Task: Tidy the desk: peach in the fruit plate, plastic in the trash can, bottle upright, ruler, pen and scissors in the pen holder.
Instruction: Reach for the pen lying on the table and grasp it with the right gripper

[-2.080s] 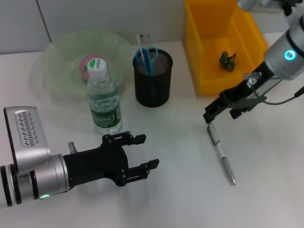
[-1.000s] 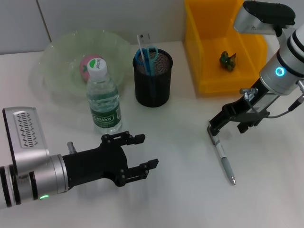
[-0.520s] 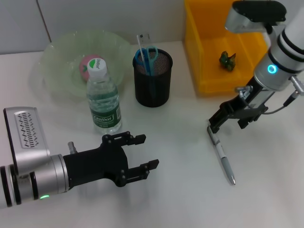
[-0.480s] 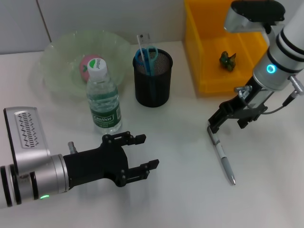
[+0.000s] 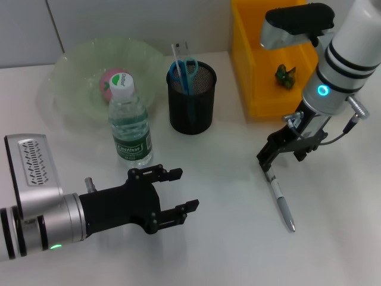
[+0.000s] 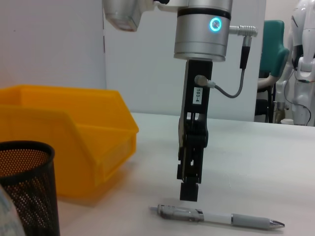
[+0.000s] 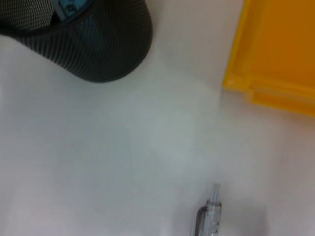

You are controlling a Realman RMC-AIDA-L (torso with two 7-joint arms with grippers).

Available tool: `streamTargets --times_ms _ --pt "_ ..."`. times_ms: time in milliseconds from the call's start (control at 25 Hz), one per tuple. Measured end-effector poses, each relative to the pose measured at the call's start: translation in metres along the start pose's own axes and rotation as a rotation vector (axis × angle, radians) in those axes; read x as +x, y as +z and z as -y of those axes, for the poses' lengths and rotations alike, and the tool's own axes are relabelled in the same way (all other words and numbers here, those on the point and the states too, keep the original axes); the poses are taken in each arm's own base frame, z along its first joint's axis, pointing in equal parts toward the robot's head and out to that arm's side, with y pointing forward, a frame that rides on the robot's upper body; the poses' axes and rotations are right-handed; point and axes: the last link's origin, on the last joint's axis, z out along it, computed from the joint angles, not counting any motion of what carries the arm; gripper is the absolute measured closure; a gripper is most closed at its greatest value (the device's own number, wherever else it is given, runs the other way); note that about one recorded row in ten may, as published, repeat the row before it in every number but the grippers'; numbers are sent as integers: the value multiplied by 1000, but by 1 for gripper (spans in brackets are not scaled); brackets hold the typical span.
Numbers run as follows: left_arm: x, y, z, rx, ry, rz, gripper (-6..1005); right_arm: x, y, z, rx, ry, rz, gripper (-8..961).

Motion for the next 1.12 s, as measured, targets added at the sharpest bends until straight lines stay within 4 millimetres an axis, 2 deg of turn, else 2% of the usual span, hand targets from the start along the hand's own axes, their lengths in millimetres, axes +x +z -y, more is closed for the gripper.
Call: streamTargets --times_ms 1120 --pt "-1 -1 -1 -6 1 4 326 3 13 -8 17 -27 -55 135"
